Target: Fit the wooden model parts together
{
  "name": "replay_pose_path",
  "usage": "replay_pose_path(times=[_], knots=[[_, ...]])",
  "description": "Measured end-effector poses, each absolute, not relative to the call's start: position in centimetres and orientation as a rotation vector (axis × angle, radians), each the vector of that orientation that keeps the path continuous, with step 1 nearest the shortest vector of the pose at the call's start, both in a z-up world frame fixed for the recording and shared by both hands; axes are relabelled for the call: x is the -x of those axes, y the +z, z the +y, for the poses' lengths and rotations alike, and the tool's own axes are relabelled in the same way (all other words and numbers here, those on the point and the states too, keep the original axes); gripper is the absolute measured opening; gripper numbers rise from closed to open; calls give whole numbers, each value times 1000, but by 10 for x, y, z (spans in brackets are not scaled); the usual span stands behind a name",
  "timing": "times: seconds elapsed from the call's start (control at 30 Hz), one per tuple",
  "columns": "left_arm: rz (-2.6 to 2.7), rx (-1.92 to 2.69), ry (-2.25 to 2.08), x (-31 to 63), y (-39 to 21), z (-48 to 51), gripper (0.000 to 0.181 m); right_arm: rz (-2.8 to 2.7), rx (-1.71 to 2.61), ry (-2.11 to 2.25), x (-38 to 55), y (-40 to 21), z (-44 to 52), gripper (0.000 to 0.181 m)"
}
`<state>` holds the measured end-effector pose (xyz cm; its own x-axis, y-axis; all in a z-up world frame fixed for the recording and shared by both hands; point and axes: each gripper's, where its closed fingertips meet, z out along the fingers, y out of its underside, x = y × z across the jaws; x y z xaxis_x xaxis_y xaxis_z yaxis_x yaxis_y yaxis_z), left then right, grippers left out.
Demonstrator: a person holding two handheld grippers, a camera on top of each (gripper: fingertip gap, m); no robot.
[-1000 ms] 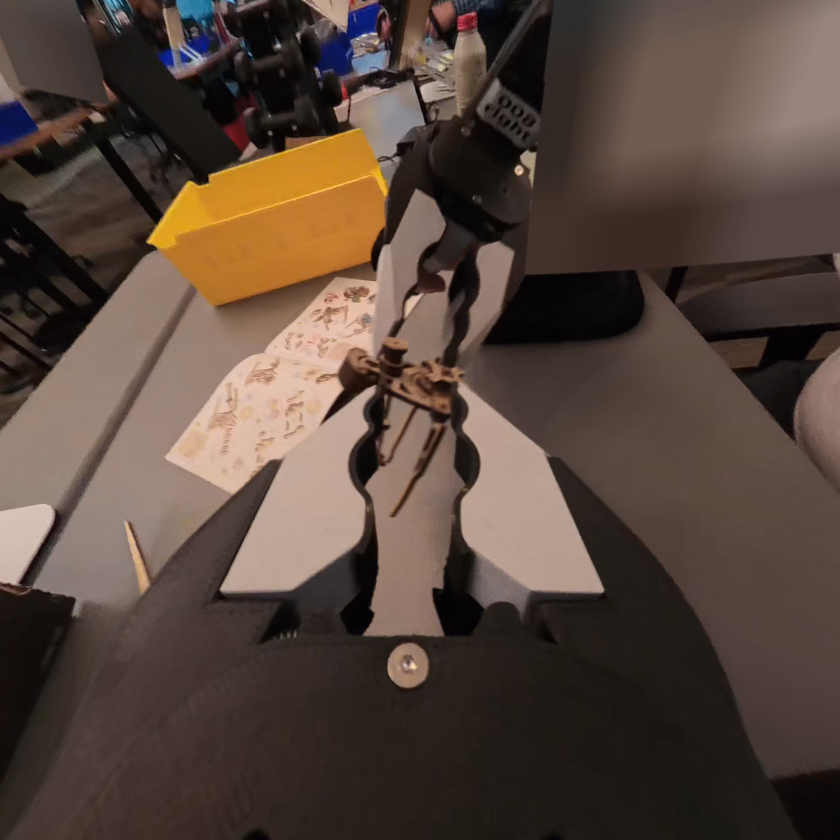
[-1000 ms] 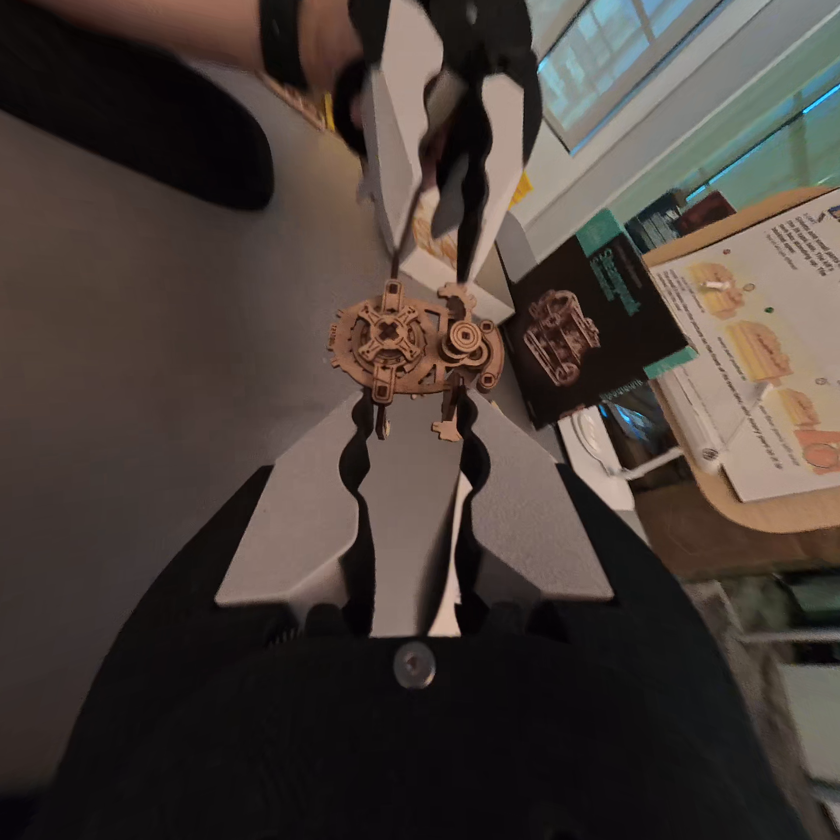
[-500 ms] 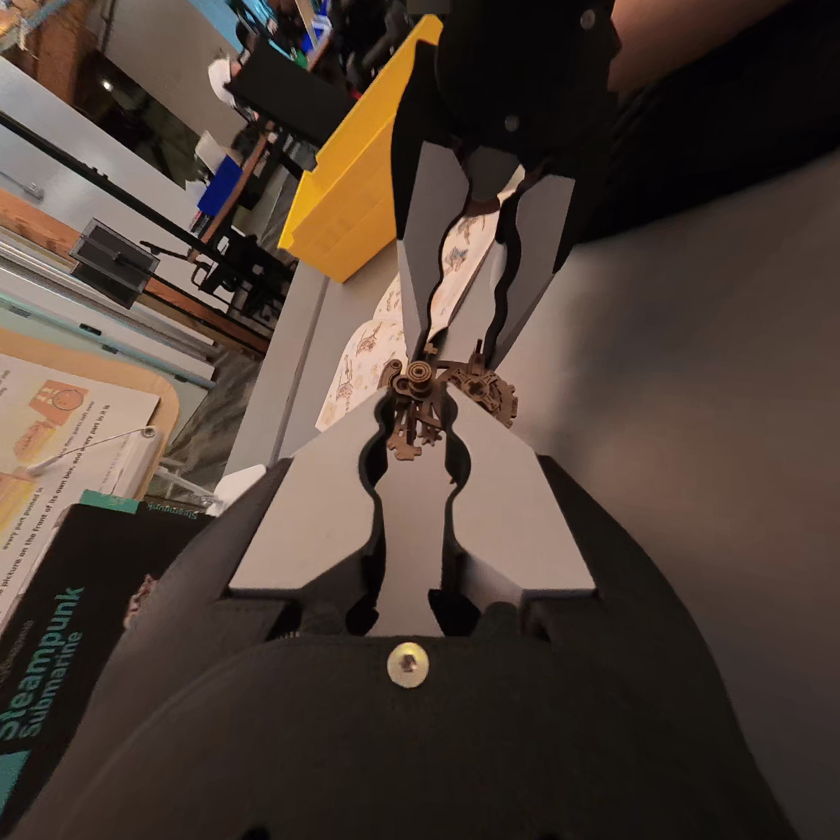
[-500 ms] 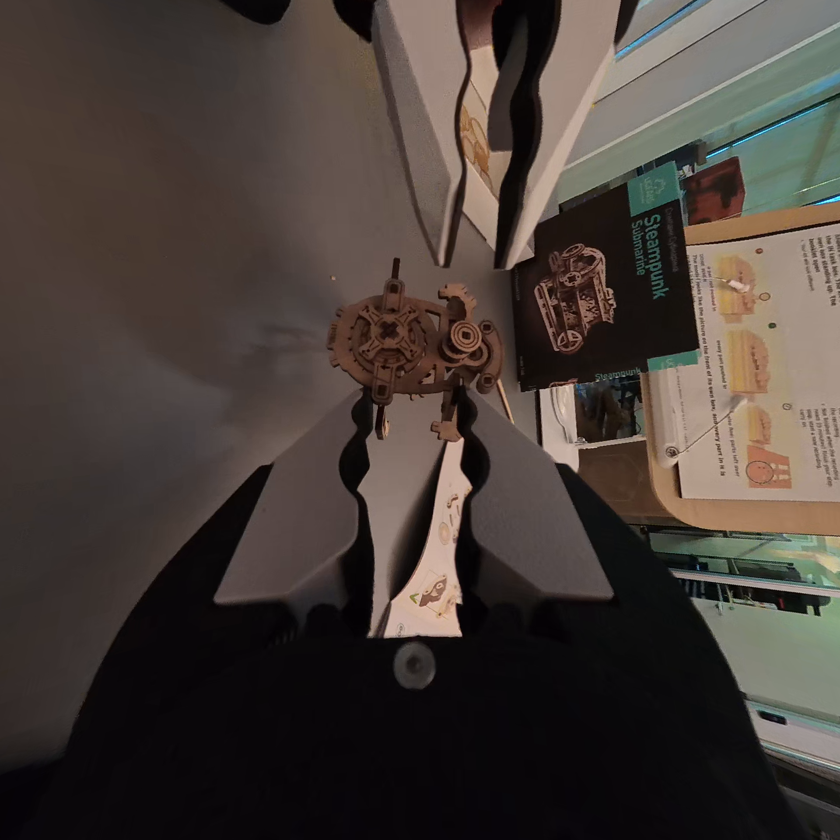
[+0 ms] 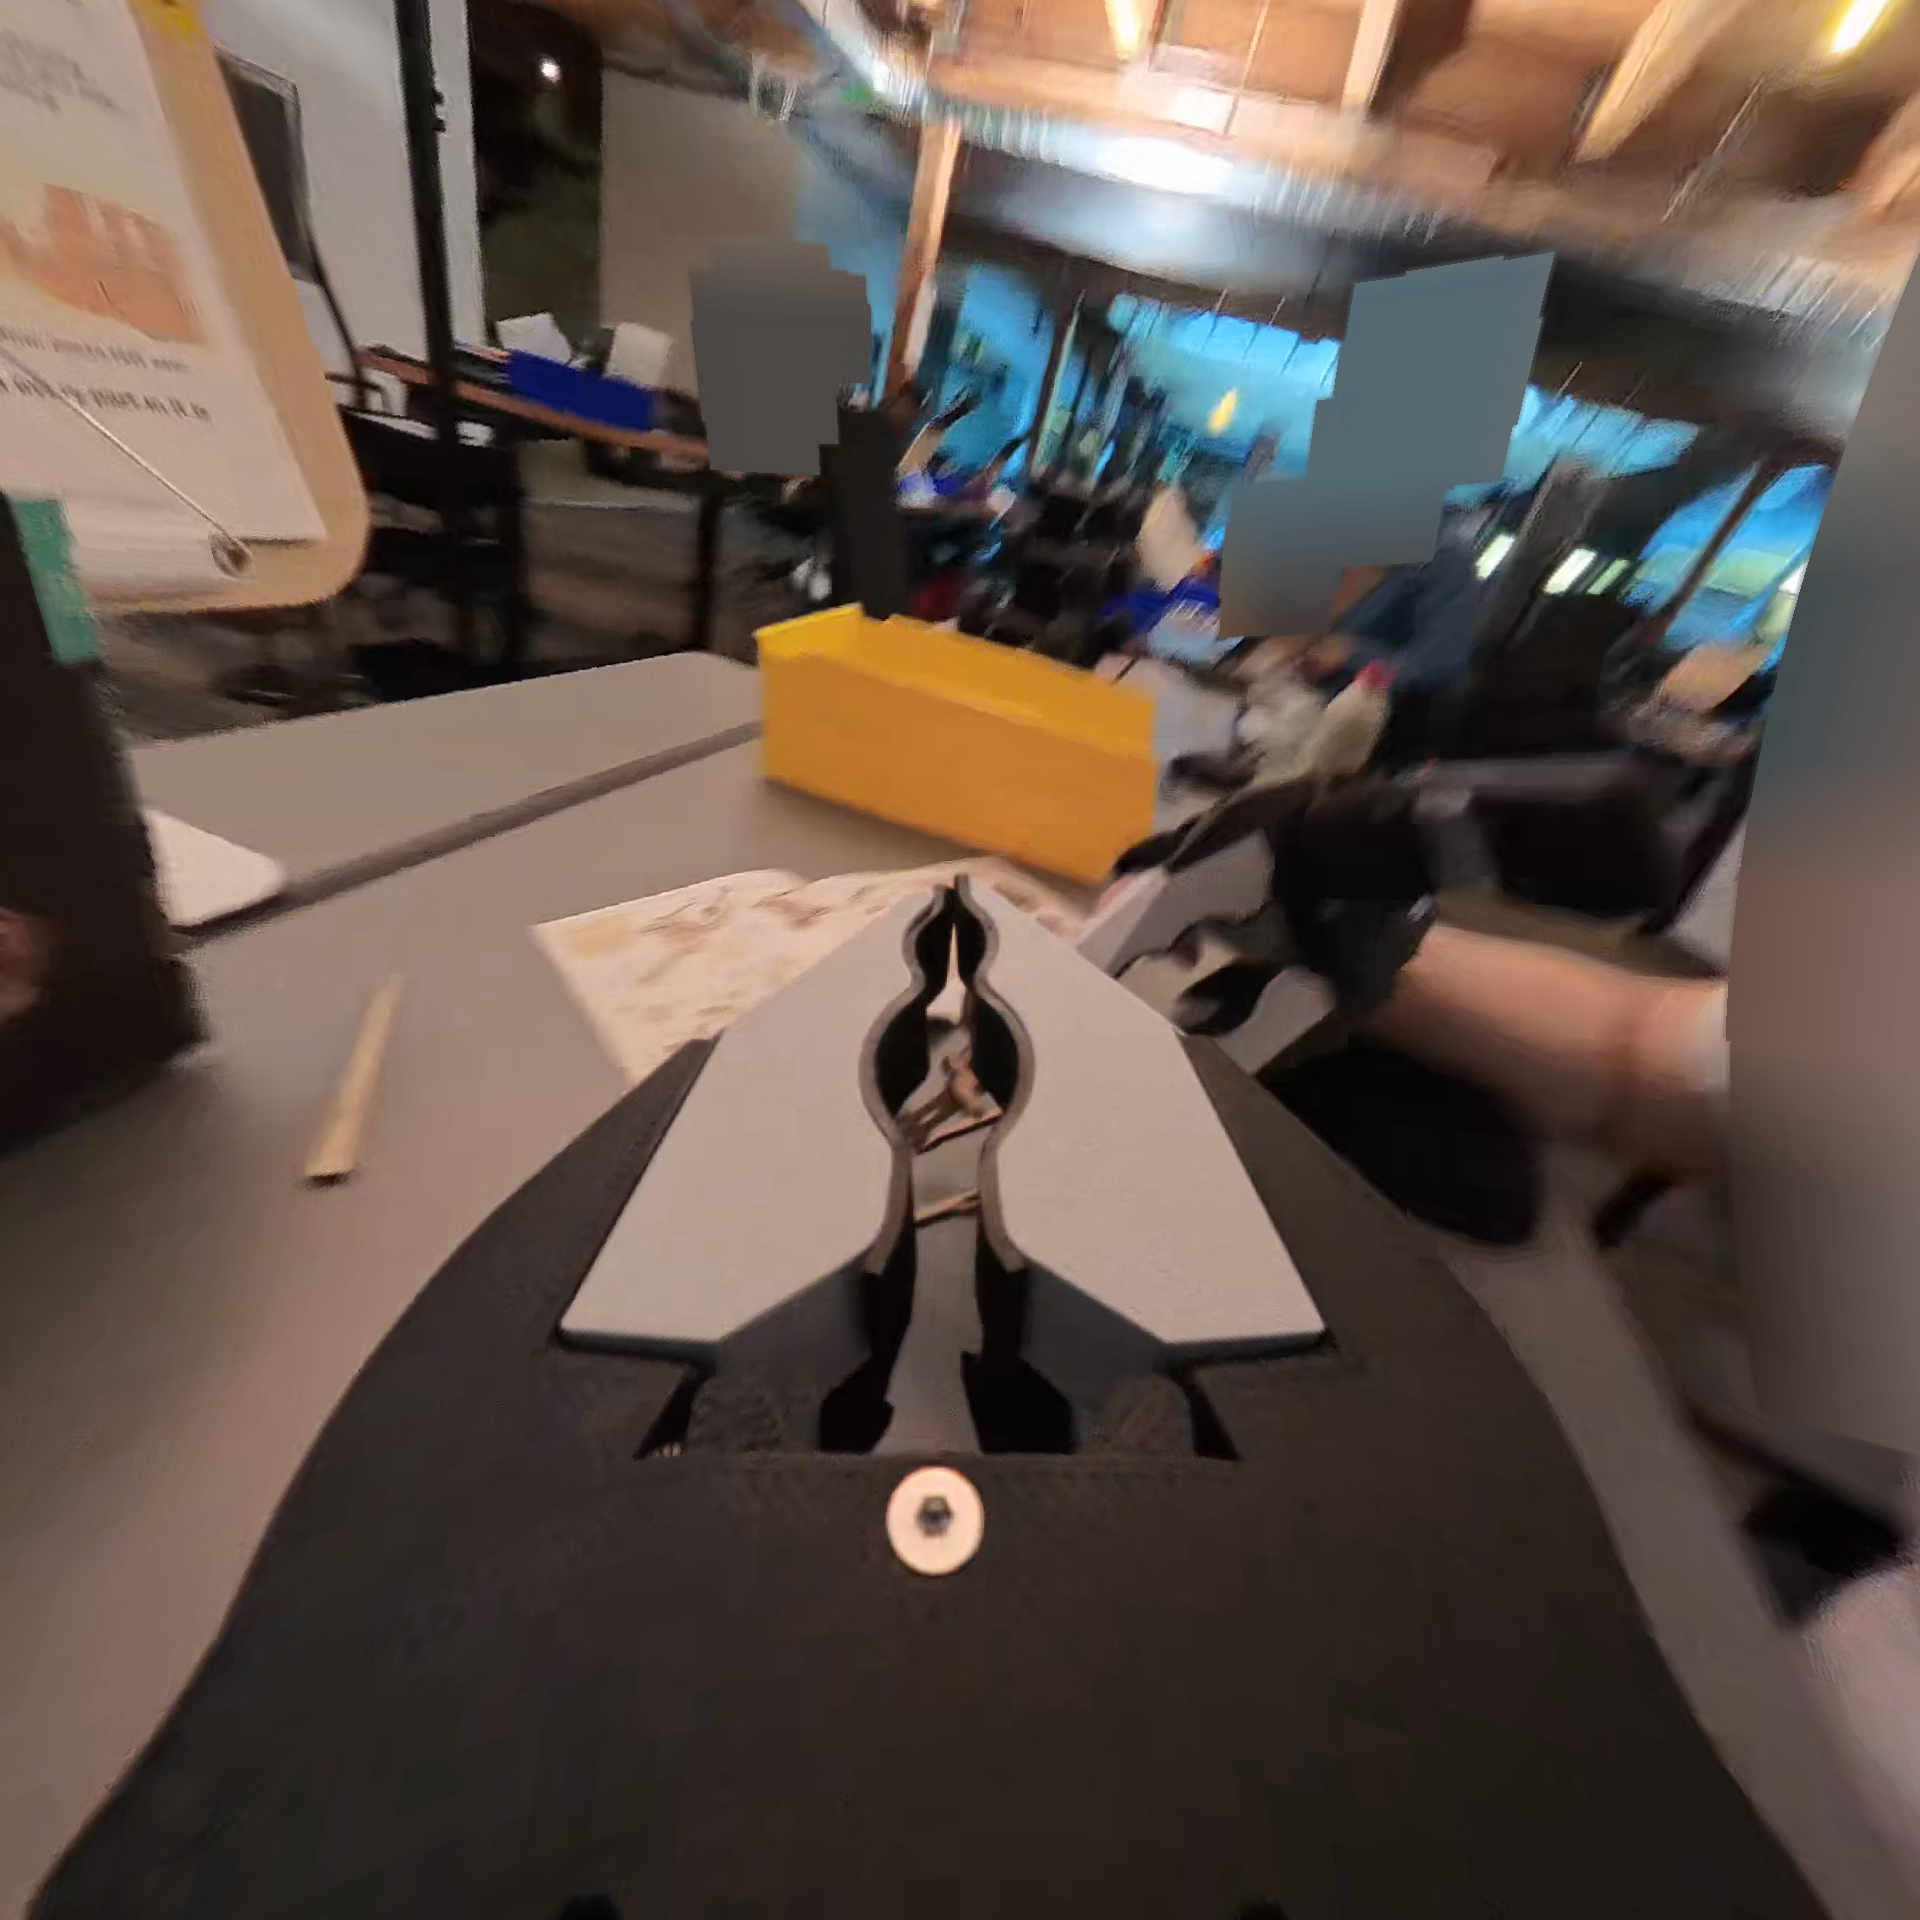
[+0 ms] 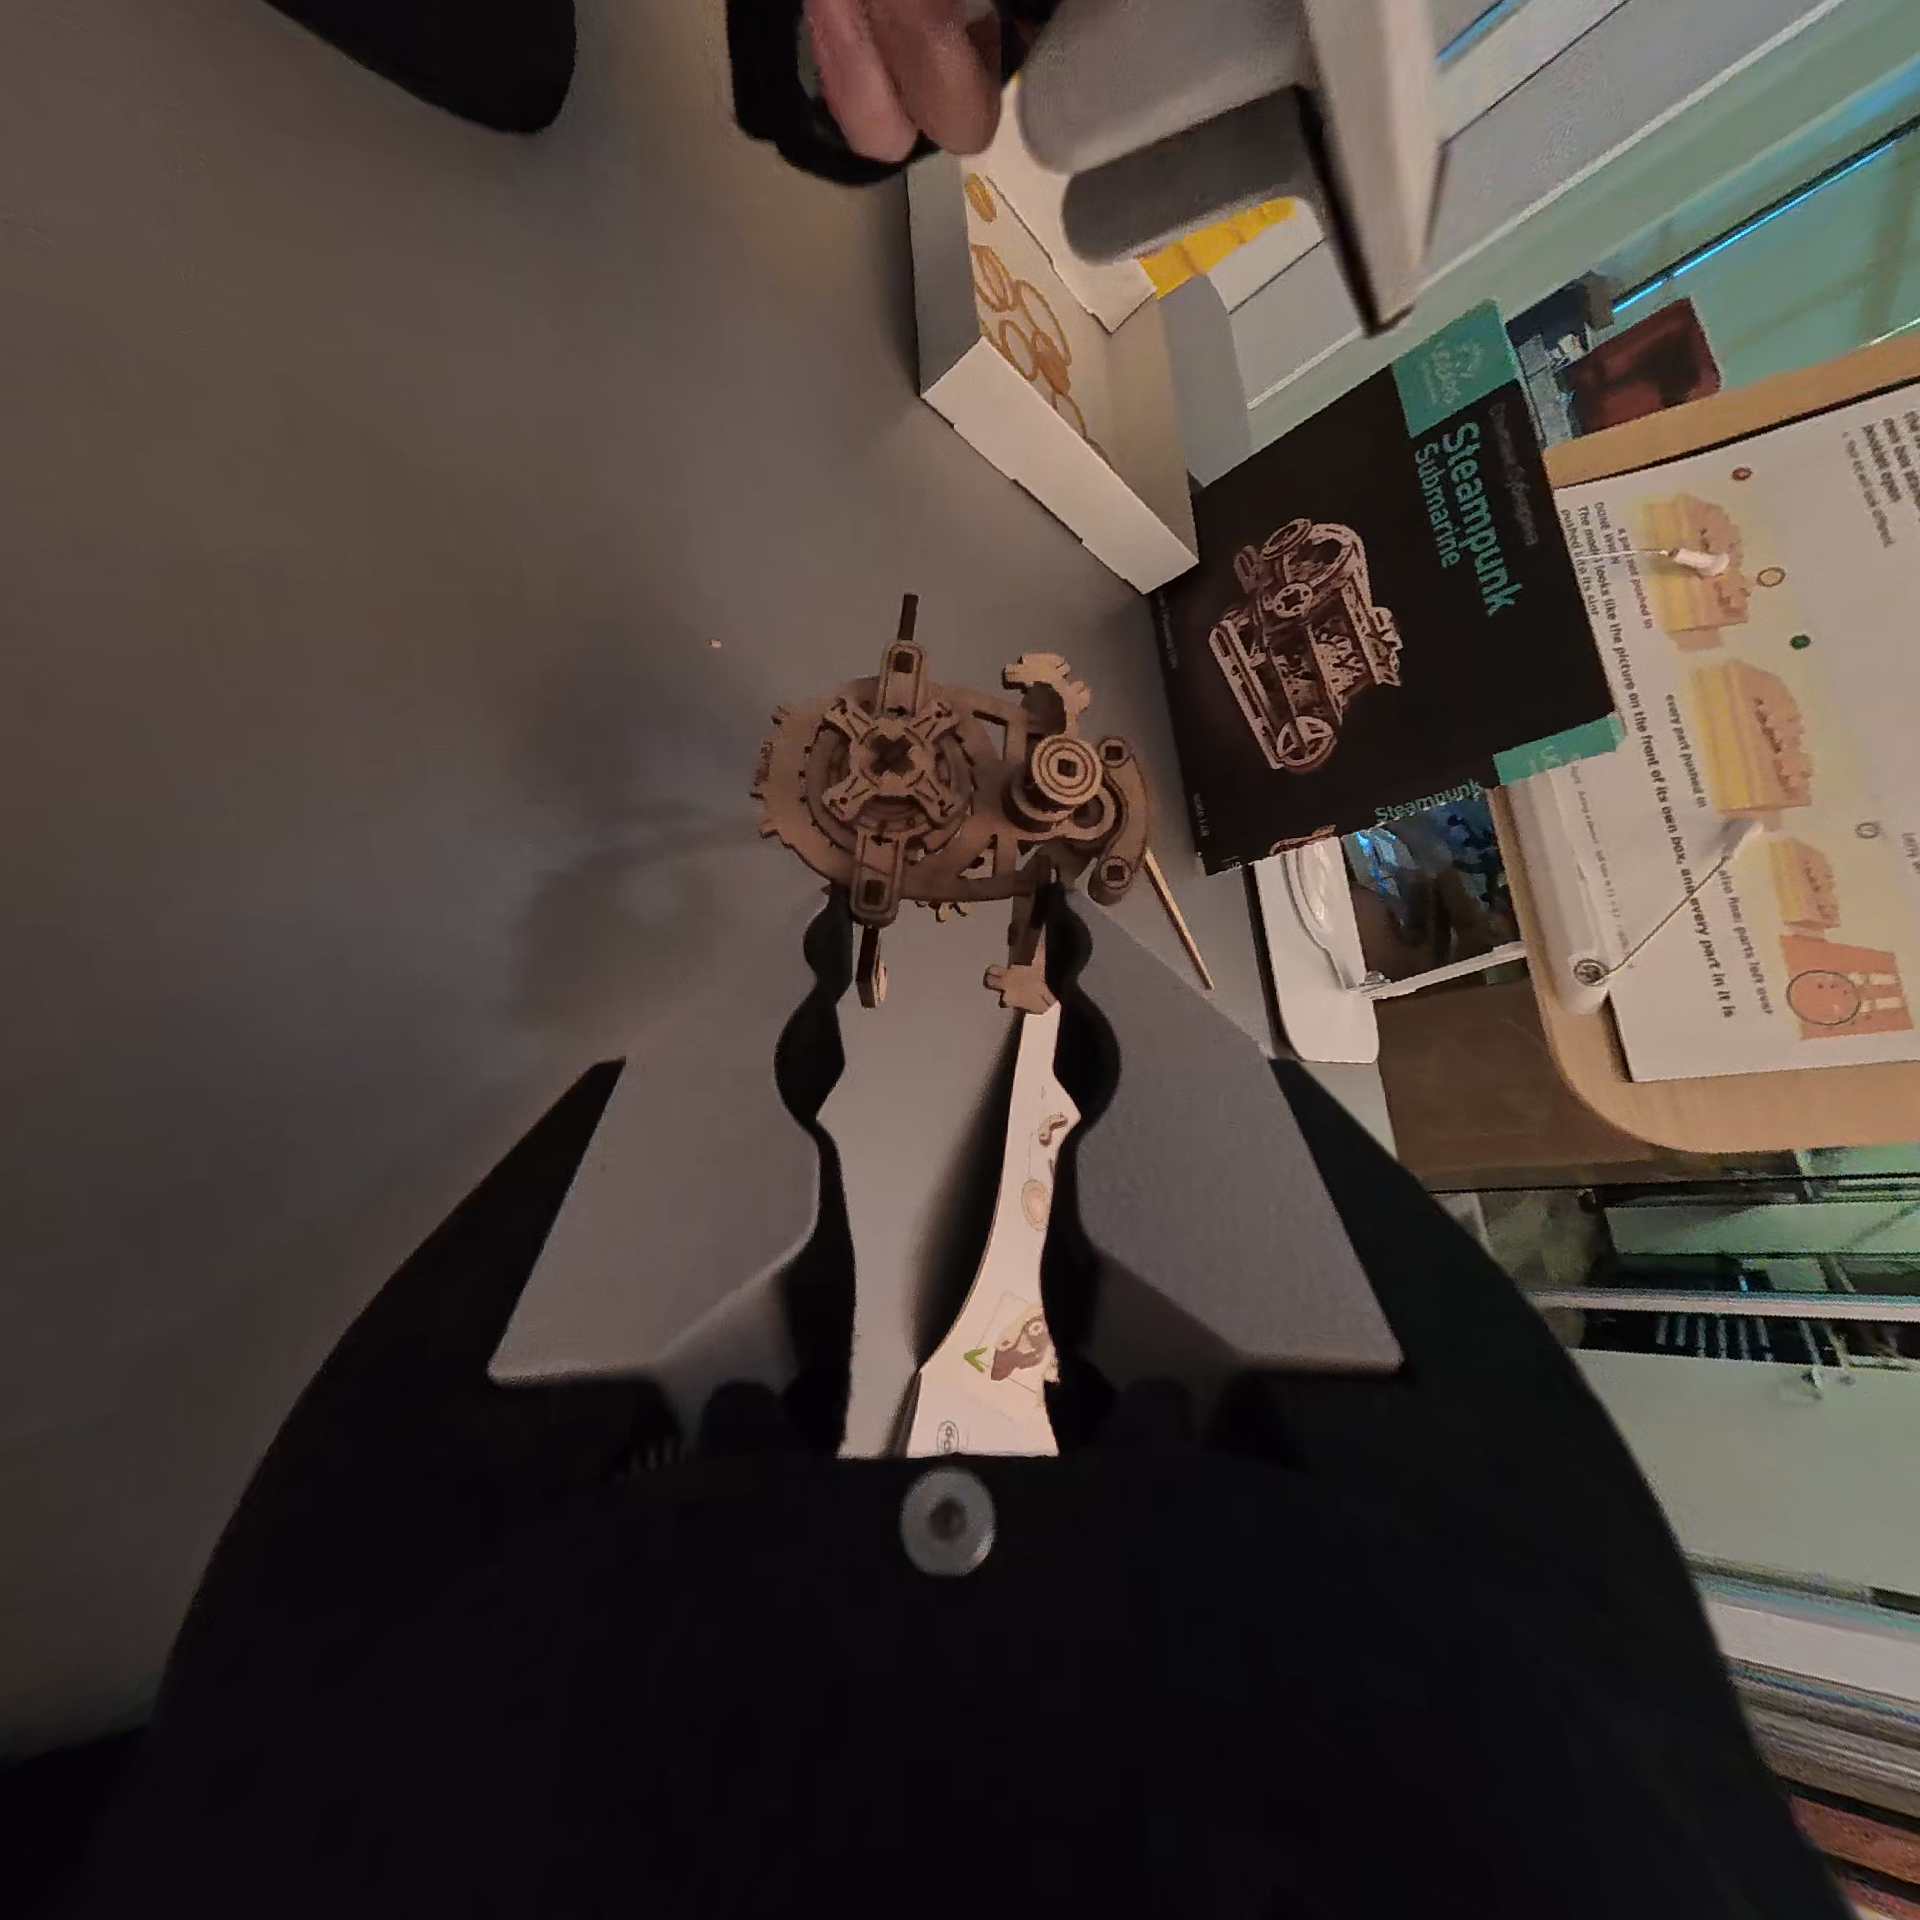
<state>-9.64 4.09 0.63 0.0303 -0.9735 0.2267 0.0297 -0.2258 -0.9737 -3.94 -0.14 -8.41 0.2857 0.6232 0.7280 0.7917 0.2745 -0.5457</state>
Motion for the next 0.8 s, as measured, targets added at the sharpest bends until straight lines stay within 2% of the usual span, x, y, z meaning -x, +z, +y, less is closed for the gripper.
replay_pose_path(times=[0.13, 0.2, 0.27, 0.37, 0.47, 0.8], knots=[[1338, 1359, -1191, 90, -10, 9, 2, -1397, 1459, -156, 37, -87, 0, 36], [1503, 1281, -1050, 87, -25, -6, 19, -1398, 1460, -149, 39, -87, 0, 36], [1651, 1249, -857, 84, -50, -10, 44, -1403, 1457, -138, 41, -86, -3, 36], [1760, 1200, -686, 79, -72, -14, 61, -1435, 1448, -146, 45, -87, -7, 36], [1749, 1071, -586, 77, -68, -14, 49, -1468, 1438, -137, 52, -89, -12, 37], [1885, 971, -371, 80, -91, -17, 34, -1525, 1395, -160, 62, -92, -20, 37]])
